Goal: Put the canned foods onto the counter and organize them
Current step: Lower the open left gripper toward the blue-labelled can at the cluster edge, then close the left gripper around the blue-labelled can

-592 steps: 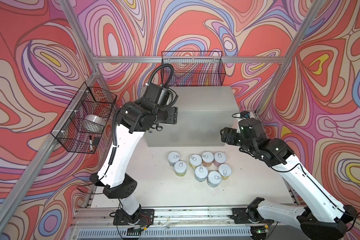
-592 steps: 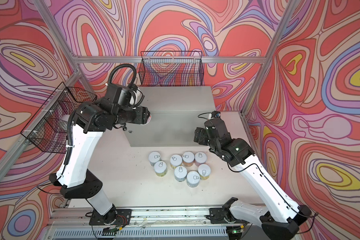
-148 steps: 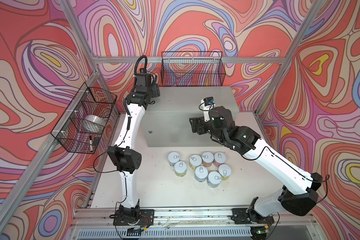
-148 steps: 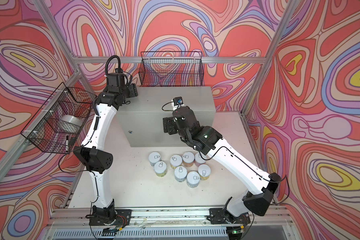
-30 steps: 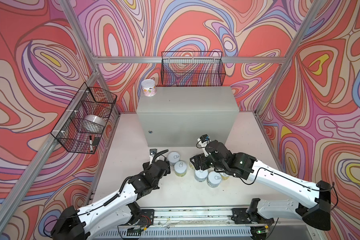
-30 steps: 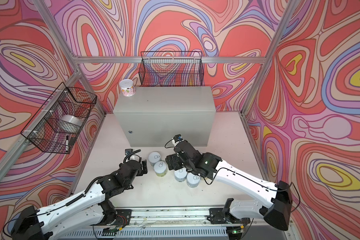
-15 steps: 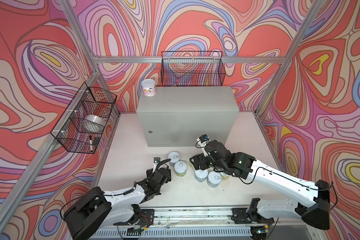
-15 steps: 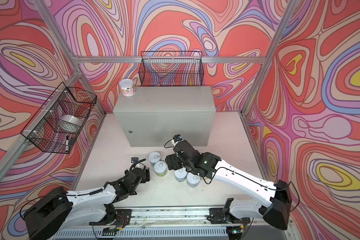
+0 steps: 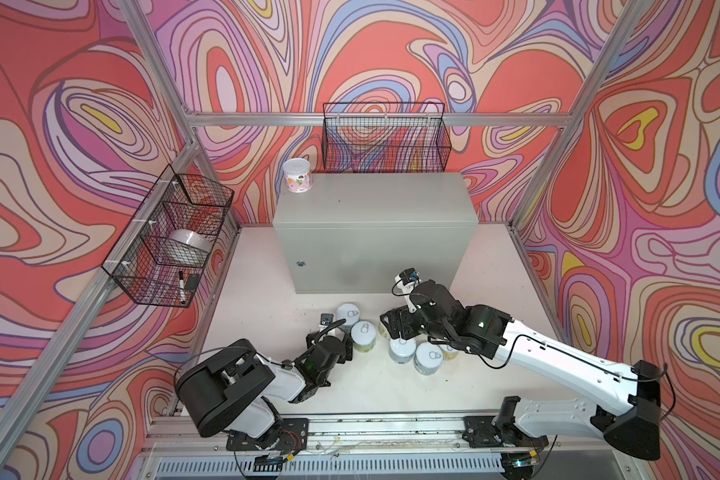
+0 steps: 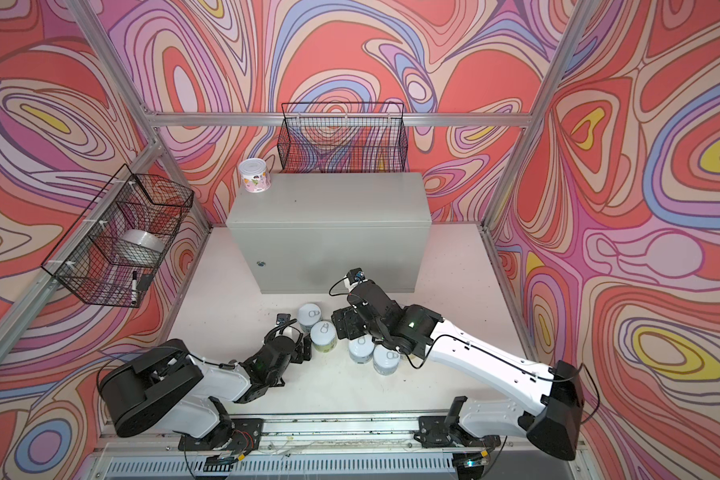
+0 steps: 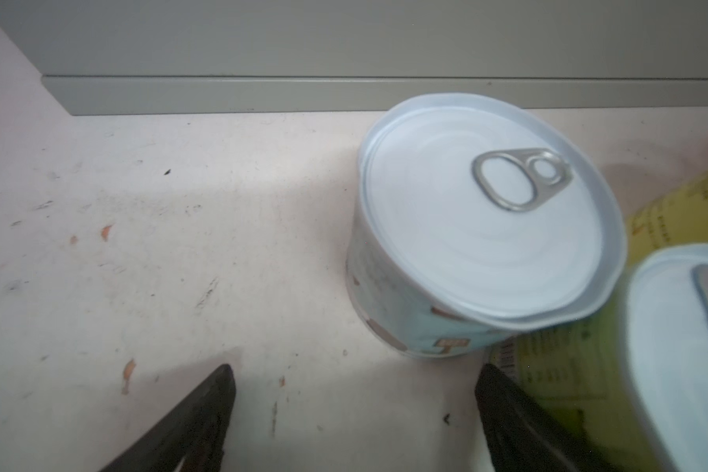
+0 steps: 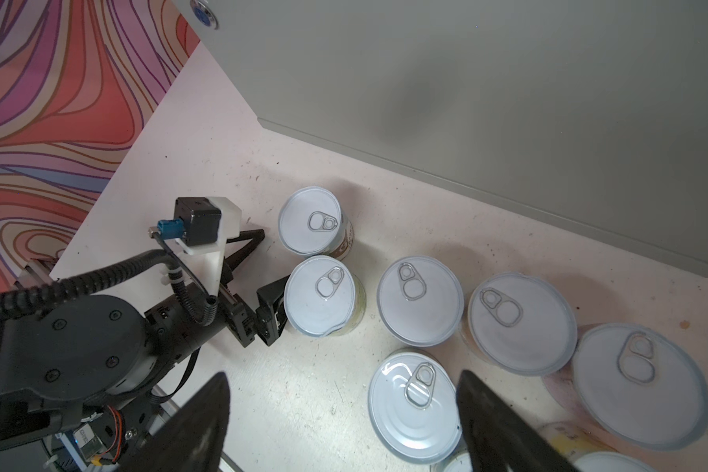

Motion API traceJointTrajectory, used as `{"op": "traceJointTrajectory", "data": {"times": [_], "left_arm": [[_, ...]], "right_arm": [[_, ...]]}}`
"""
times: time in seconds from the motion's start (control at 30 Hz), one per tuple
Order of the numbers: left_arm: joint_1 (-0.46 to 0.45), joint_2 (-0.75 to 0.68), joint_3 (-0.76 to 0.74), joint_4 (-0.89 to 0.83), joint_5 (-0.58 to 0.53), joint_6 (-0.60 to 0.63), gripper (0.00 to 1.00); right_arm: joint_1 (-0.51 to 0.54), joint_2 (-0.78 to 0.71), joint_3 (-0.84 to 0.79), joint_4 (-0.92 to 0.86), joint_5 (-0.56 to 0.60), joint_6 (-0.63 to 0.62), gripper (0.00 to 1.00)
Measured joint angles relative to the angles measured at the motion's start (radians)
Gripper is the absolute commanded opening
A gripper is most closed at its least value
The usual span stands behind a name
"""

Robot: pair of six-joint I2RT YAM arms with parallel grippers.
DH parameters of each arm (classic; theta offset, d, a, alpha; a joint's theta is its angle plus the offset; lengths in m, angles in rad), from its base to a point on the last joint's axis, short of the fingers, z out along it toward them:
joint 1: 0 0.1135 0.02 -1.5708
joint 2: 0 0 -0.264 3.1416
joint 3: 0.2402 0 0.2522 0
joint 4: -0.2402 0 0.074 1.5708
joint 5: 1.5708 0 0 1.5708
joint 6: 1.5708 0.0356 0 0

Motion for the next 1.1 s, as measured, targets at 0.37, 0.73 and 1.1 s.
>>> {"op": "traceJointTrajectory", "data": {"times": [0.37,0.73,1.1], "left_arm": [[-0.011,0.133,0.023,0.18,0.01,0.029,1.0],[-0.013,0.314,0.08,0.372,-0.068,0.059,1.0],[-0.017,0.422,0.121,0.482,-0.137,0.094,1.0]], "right_arm": [[0.0,0.0,0.004,-0.001,0.013,-0.01,0.9],[0.0,0.003,0.026,-0.005,0.028,-0.026,0.9],[0.0,0.003,0.026,-0.006,0.033,-0.026,0.9]]}}
